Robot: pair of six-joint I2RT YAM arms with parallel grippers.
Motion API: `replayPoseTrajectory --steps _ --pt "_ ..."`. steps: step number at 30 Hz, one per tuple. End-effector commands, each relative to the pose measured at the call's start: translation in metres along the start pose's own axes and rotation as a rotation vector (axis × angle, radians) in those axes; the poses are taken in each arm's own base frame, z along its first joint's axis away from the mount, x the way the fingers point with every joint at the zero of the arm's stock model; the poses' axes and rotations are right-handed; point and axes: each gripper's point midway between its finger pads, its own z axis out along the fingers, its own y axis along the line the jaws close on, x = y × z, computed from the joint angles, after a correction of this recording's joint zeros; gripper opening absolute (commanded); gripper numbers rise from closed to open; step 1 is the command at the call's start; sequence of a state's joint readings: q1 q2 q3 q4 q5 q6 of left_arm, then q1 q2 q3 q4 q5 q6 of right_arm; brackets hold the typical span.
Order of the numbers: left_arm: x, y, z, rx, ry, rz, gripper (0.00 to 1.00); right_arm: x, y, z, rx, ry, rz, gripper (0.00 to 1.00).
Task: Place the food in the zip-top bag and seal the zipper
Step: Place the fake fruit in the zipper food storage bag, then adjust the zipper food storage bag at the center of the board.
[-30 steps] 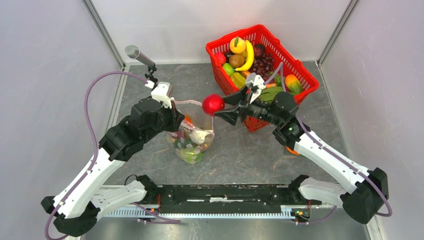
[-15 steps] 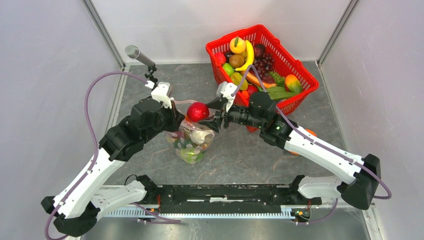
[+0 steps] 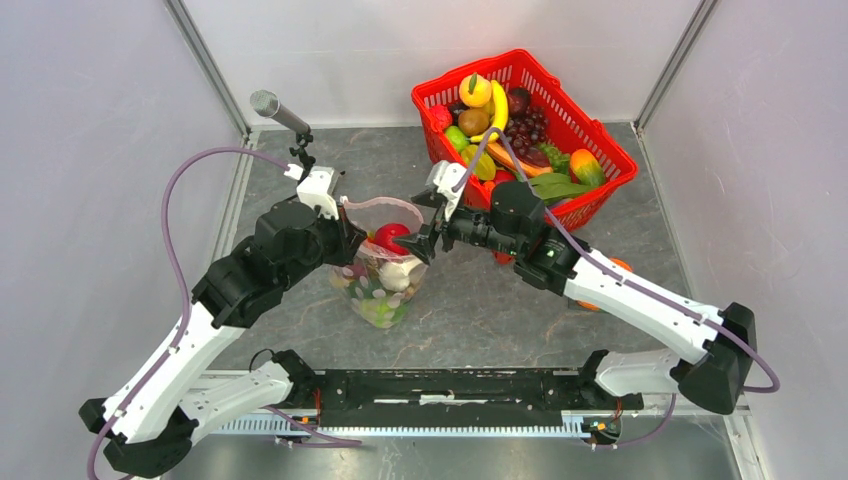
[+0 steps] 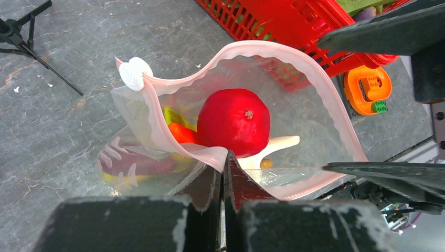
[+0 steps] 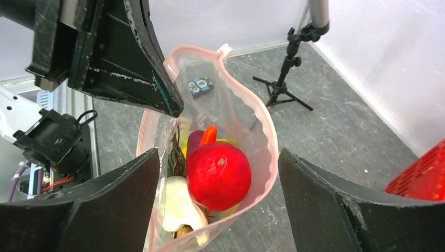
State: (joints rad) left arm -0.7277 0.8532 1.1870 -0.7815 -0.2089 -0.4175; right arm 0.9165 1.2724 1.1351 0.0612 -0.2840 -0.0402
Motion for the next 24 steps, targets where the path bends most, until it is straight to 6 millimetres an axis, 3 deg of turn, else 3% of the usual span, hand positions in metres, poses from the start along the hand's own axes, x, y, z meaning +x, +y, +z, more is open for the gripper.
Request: replayPoseTrajectory --steps 1,5,7,12,15,18,21,24 --pt "-0.018 -0.001 0.000 0.000 -0.076 -0.010 0.02 -0.052 -0.011 -0.025 0.102 -0.165 -0.025 0.86" --pt "-0.018 0.000 0.001 -0.005 -0.073 -0.010 0.02 -0.047 -0.046 -0.048 0.333 -0.150 0.007 0.86" --pt "-0.018 -0.001 0.001 -0.004 -0.072 -0.012 0.02 -0.038 -0.053 -0.046 0.368 -0.094 0.023 0.87" --pt "-0.018 -0.002 0.002 -0.002 -0.072 -0.017 0.02 -0.006 -0.041 -0.026 0.296 0.049 0.114 0.86" --pt "-0.018 -0.001 0.001 -0.005 -0.076 -0.020 0.02 0.004 -0.035 -0.030 0.283 0.040 0.148 0.87" --pt "-0.019 0.000 0.002 -0.010 -0.078 -0.022 0.02 -0.011 -0.015 -0.035 0.171 -0.056 0.105 0.90" --pt "-0.020 -0.002 0.002 -0.004 -0.081 -0.026 0.02 -0.033 0.007 -0.054 0.074 -0.228 0.051 0.92" --pt "-0.021 0.000 0.001 -0.009 -0.088 -0.028 0.02 -0.042 0.014 -0.069 0.057 -0.309 0.028 0.96"
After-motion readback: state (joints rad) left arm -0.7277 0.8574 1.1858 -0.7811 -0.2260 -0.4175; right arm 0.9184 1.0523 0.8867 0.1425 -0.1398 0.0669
